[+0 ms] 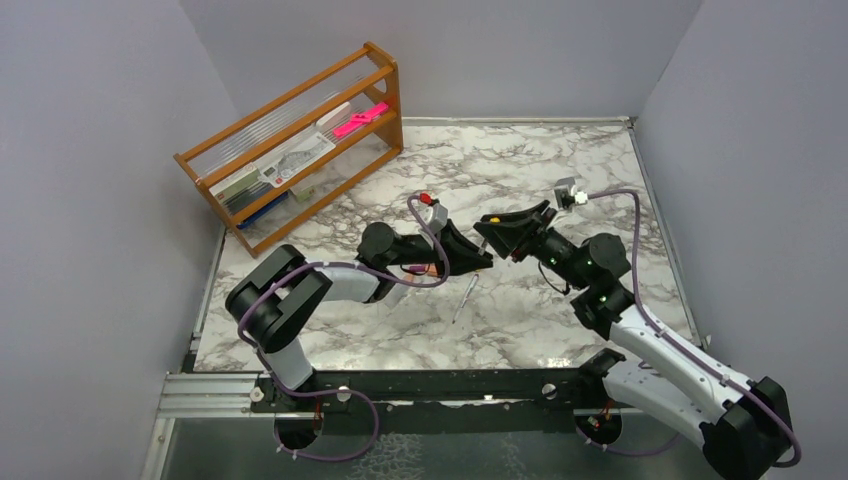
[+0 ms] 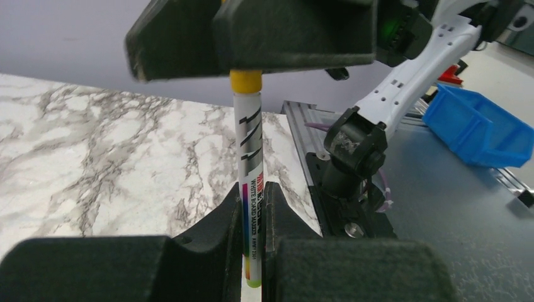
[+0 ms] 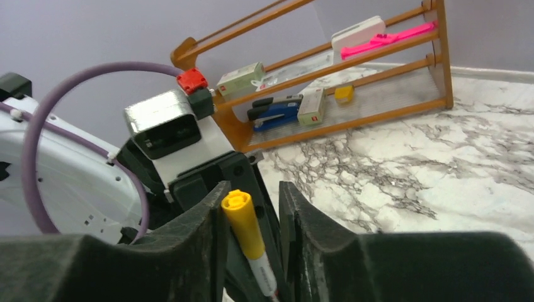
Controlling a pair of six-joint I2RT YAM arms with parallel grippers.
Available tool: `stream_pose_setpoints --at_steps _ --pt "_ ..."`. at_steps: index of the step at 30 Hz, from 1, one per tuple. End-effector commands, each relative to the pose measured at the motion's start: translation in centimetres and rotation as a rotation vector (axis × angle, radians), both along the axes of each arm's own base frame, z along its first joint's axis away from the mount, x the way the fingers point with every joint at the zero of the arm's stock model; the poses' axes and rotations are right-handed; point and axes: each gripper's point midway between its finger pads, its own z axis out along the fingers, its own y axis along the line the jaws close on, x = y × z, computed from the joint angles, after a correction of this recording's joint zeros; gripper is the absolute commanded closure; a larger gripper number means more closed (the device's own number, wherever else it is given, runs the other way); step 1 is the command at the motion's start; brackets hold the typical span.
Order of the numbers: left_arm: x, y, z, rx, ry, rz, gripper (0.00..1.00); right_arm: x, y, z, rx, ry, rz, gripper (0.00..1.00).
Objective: Insert the pens into the pen caps
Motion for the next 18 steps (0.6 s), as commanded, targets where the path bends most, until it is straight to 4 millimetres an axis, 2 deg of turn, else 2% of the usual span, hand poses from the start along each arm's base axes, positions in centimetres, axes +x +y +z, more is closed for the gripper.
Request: stream_pose_setpoints --at_steps 1,4,6,8,12,14,15,16,18 --pt "-1.6 0.6 2.1 -0.08 -0.105 -0.065 1.0 -0.1 -0.4 -0.1 -0.017 0.065 -0.029 0.6" --pt "-0.2 0.5 1.4 -0.057 -0.075 -0.007 1.0 -0.1 -1.5 0.6 -0.006 0.049 -0.081 0.5" --pt "1.9 0.4 0.3 -0.019 -0.029 0.088 1.0 0.0 -2.3 0.3 -0.013 0.054 -0.122 0.48" --pt "5.2 0.7 -1.3 0.04 0.039 0.241 1.0 0.1 -3.3 -0.5 -0.026 0.072 -0.176 0.48" --pt "11.9 3.3 -5.8 0.211 0.188 0.532 1.0 0.2 -5.6 -3.0 -0.059 0.126 -0.292 0.47" --pt "15.0 5.0 -8.3 0.334 0.242 0.702 1.0 0.0 -6.0 -4.0 -0.096 0.128 -0.302 0.47" --pt "16.2 5.9 -9.1 0.397 0.259 0.781 1.0 -0.1 -6.1 -4.6 -0.119 0.14 -0.302 0.47" --pt "17.3 6.7 -11.0 0.48 0.286 0.85 1.0 -0.1 -6.1 -5.1 -0.135 0.154 -0.303 0.47" --pt "19.1 8.2 -12.1 0.583 0.314 0.971 1.0 -0.2 -6.1 -6.0 -0.158 0.174 -0.299 0.48"
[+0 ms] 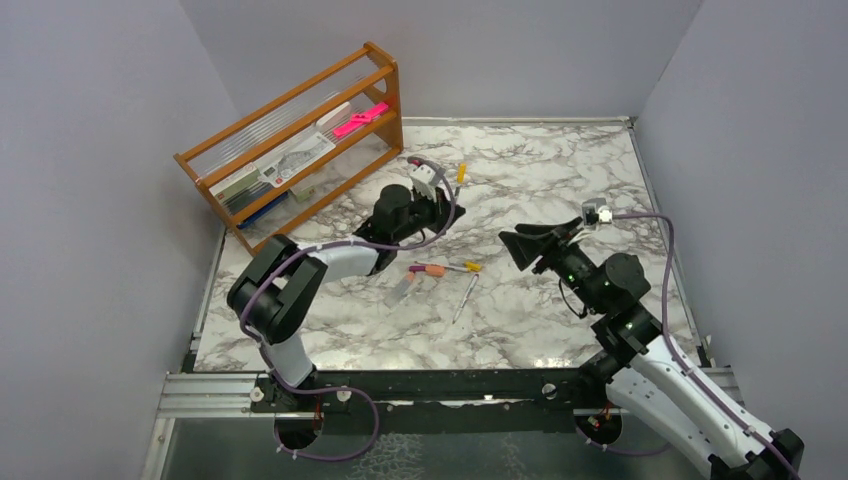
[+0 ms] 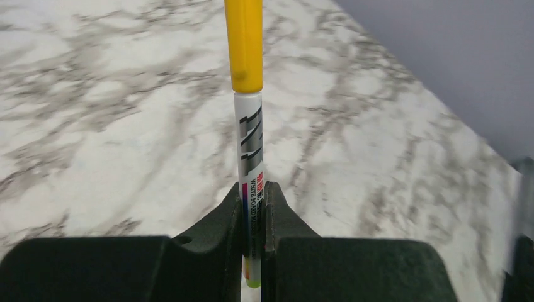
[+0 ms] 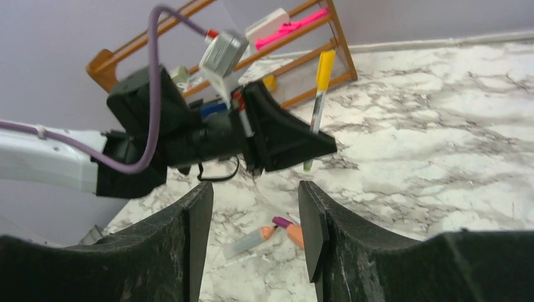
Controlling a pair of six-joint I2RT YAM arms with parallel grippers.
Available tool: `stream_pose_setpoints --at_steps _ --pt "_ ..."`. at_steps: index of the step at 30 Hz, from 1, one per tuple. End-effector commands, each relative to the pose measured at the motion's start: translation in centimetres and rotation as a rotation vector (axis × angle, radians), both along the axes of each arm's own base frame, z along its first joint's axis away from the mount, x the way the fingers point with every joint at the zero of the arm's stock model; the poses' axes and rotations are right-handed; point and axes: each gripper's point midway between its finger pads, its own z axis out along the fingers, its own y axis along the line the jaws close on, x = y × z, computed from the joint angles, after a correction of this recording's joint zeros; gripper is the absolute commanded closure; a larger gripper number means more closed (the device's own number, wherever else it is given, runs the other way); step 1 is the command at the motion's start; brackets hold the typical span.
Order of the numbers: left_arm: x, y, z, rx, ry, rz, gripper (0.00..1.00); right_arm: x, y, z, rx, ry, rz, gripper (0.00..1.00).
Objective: Insert the pens into the pen caps
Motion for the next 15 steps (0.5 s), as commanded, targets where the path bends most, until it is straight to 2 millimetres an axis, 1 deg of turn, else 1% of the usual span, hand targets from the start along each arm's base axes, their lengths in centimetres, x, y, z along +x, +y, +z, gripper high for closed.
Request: stream_pose_setpoints --at_steps 1,2,3,7,11,15 --pt "5.6 5.6 -6.6 0.371 0.17 0.406 1.0 0.5 -0.8 -4.1 -0.101 0.096 -0.051 0.48" --pt "6.2 6.3 -6.9 0.402 0.196 0.462 1.0 0.5 -0.7 -4.4 -0.104 0.104 -0.044 0.48" --pt "6.4 7.3 -7.7 0.456 0.237 0.511 1.0 0.5 -0.6 -4.8 -0.105 0.112 -0.039 0.48" --pt "7.4 9.0 -9.6 0.608 0.318 0.609 1.0 0.7 0.3 -6.4 -0.108 0.157 -0.009 0.48" --pt "7.2 9.2 -11.3 0.687 0.366 0.605 1.0 0.8 1.0 -7.3 -0.116 0.187 0.023 0.48" --pt "7.0 9.7 -12.2 0.73 0.391 0.607 1.0 1.1 1.2 -8.3 -0.134 0.215 0.023 0.48"
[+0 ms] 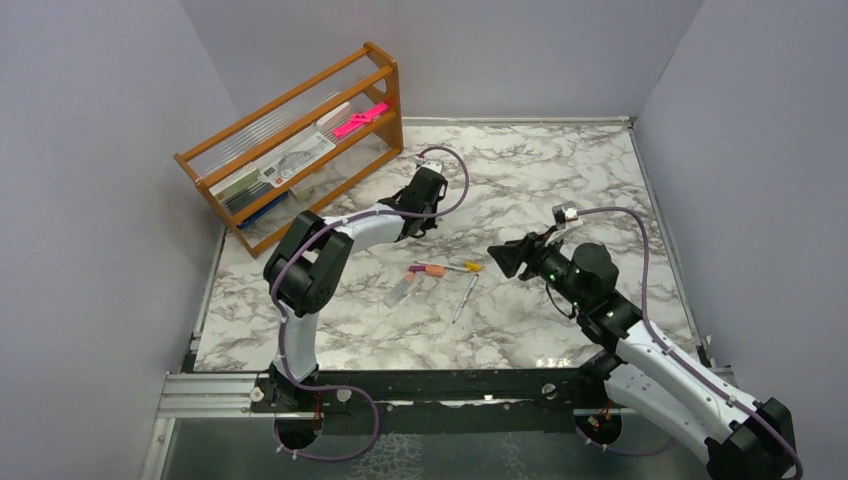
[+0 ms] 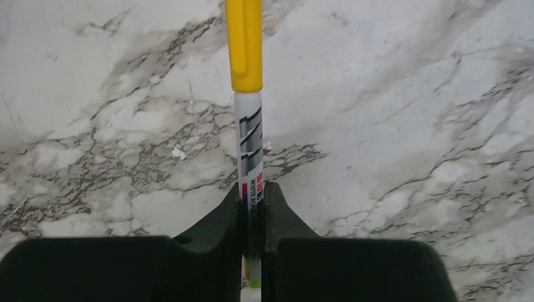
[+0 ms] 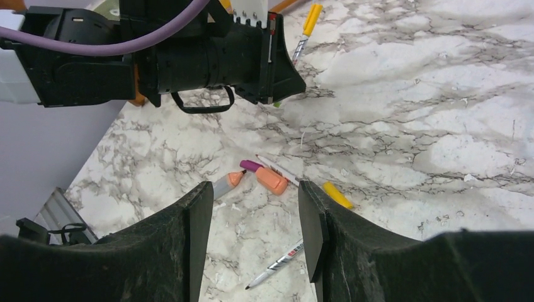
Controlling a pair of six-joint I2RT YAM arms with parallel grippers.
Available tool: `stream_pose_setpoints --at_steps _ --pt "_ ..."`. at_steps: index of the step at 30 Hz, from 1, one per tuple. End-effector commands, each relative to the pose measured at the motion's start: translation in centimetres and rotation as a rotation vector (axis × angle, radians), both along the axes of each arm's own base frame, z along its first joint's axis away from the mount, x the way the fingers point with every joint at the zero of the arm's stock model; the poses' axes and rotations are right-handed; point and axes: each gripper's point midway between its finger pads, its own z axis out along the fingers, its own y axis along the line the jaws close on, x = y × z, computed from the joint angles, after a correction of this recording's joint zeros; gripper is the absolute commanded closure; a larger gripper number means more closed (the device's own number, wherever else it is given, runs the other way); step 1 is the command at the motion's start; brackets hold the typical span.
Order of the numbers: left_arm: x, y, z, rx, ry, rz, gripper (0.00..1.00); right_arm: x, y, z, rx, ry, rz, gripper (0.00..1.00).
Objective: Insert the pens into the pen caps
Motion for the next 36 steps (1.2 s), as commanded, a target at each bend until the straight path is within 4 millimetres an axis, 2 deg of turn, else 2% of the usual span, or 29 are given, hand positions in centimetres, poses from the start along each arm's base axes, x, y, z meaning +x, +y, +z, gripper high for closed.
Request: stream_pose_setpoints --at_steps 1,4,8,13,14,19,23,24,26,28,29,31,32,35,36 --pt "-1.0 2.3 -1.6 0.128 0.073 0.052 1.0 0.1 0.4 -0.6 0.0 0.019 0.012 0.48" --pt "-1.1 2.2 -1.9 0.133 0.089 0.044 0.98 0.2 0.3 -1.2 -0.017 0.039 0.002 0.48" --pt "-1.3 1.9 -2.4 0.125 0.107 0.032 0.81 0.1 0.5 -1.7 -0.022 0.058 0.016 0.47" --pt "-1.5 2.0 -1.7 0.11 0.092 0.043 0.73 0.4 1.0 -4.2 -0.098 0.168 0.03 0.43" --pt "-1.4 2.0 -1.2 0.096 0.074 0.044 0.72 0.4 1.1 -5.0 -0.124 0.199 0.04 0.42" --pt "-1.7 1.0 2.8 -0.006 0.01 0.008 0.5 -0.2 2.3 -7.6 -0.172 0.269 0.131 0.37" --pt "-3.0 -0.3 6.7 -0.144 -0.072 -0.071 0.49 -0.2 2.4 -9.9 -0.242 0.355 0.147 0.39" --pt "-3.5 -0.9 9.2 -0.204 -0.128 -0.111 0.53 -0.1 2.3 -10.4 -0.266 0.37 0.15 0.42" --pt "-5.4 -1.7 9.7 -0.24 -0.136 -0.176 0.69 0.2 2.3 -11.2 -0.307 0.393 0.153 0.54" --pt "-8.0 -2.4 9.4 -0.247 -0.13 -0.23 0.96 0.6 2.5 -11.5 -0.327 0.394 0.159 0.74" --pt "-9.4 -2.9 9.0 -0.247 -0.12 -0.256 1.0 0.9 2.7 -11.4 -0.328 0.387 0.164 0.82" --pt "-12.5 -3.8 7.7 -0.251 -0.09 -0.298 1.0 1.4 3.3 -11.2 -0.323 0.369 0.182 0.95" --pt "-14.2 -4.4 7.1 -0.263 -0.074 -0.32 1.0 1.6 3.6 -11.2 -0.322 0.368 0.192 0.97" --pt "-19.1 -5.5 5.3 -0.309 -0.02 -0.369 1.0 2.2 4.3 -11.5 -0.338 0.375 0.218 0.97" --pt "-20.1 -5.3 4.8 -0.321 -0.005 -0.361 0.97 2.4 4.4 -11.6 -0.345 0.375 0.22 0.94"
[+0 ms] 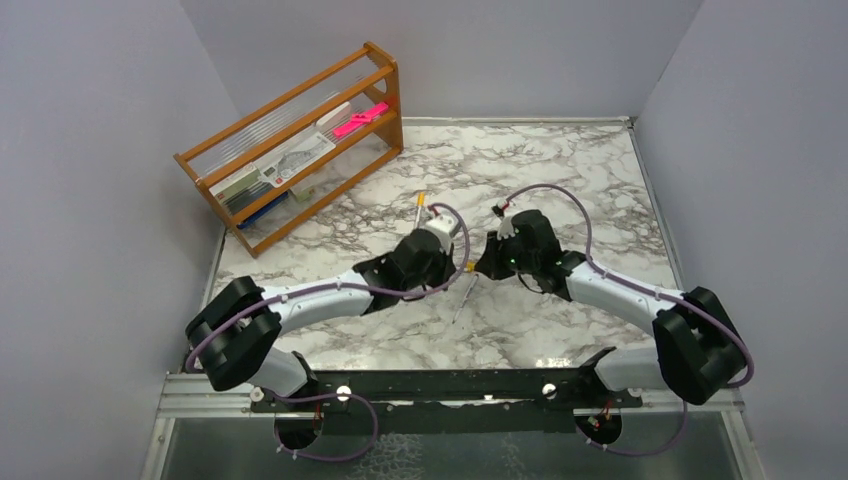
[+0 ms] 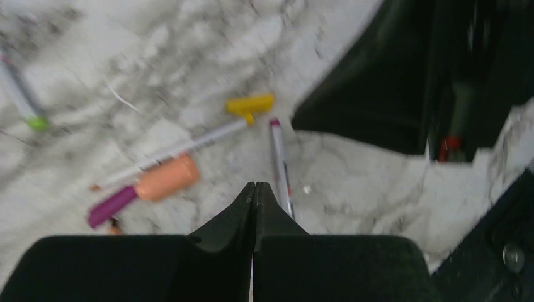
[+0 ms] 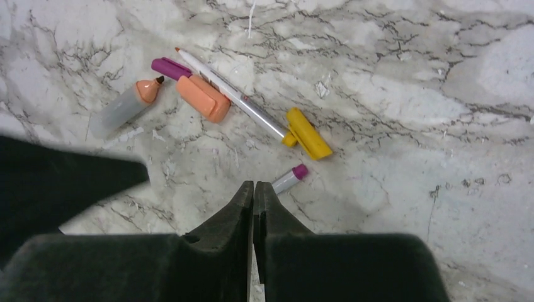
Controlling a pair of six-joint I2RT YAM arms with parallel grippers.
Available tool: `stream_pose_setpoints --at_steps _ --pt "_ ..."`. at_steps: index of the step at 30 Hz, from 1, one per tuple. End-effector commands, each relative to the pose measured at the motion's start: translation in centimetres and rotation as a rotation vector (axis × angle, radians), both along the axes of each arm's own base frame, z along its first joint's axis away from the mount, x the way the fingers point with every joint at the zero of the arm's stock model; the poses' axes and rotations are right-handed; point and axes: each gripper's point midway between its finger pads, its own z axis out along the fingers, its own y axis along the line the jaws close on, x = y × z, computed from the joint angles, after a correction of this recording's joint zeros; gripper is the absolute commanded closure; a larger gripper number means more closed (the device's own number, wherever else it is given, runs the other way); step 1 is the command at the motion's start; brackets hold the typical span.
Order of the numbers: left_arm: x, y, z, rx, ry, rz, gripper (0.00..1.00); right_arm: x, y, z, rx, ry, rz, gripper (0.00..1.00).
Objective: Insert the pens into the pen caps
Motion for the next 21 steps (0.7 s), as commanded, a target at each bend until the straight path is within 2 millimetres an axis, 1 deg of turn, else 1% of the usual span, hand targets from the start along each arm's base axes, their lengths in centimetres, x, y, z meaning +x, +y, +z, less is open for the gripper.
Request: stream_pose_setpoints --at_steps 1,3,5,7,9,13,16,21 --pt "-5.7 -0.6 -2.5 -0.075 0.109 -0.03 0.91 1.1 1.5 0.8 0.003 -0.036 0.068 0.89" --pt "-6.1 0.8 -3.2 -0.081 0.122 0.02 0.79 1.4 1.6 0.8 -0.01 -0.045 0.074 0.79" --pt "-5.4 2.7 -3.5 -0.046 0.106 0.11 0.68 1.6 1.8 0.7 -0.022 -0.055 0.09 0.63" --pt "-4.5 4.5 -3.7 -0.01 0.108 0.204 0.57 1.9 2.3 0.7 -0.034 -0.075 0.118 0.55" --pt "-3.7 5.8 -3.7 -0.015 0.135 0.269 0.52 2.3 2.6 0.5 -0.063 -0.097 0.145 0.54" --pt "-3.2 7.0 -3.6 -0.106 0.179 0.309 0.51 2.7 4.1 -0.2 -0.122 -0.154 0.234 0.54" --pt "-2.8 8.1 -3.0 -0.164 0.171 0.334 0.51 2.9 4.7 -0.9 -0.149 -0.158 0.26 0.54" --pt "-2.1 10.4 -1.7 -0.2 0.114 0.416 0.51 3.4 5.1 -2.6 -0.206 -0.144 0.258 0.57"
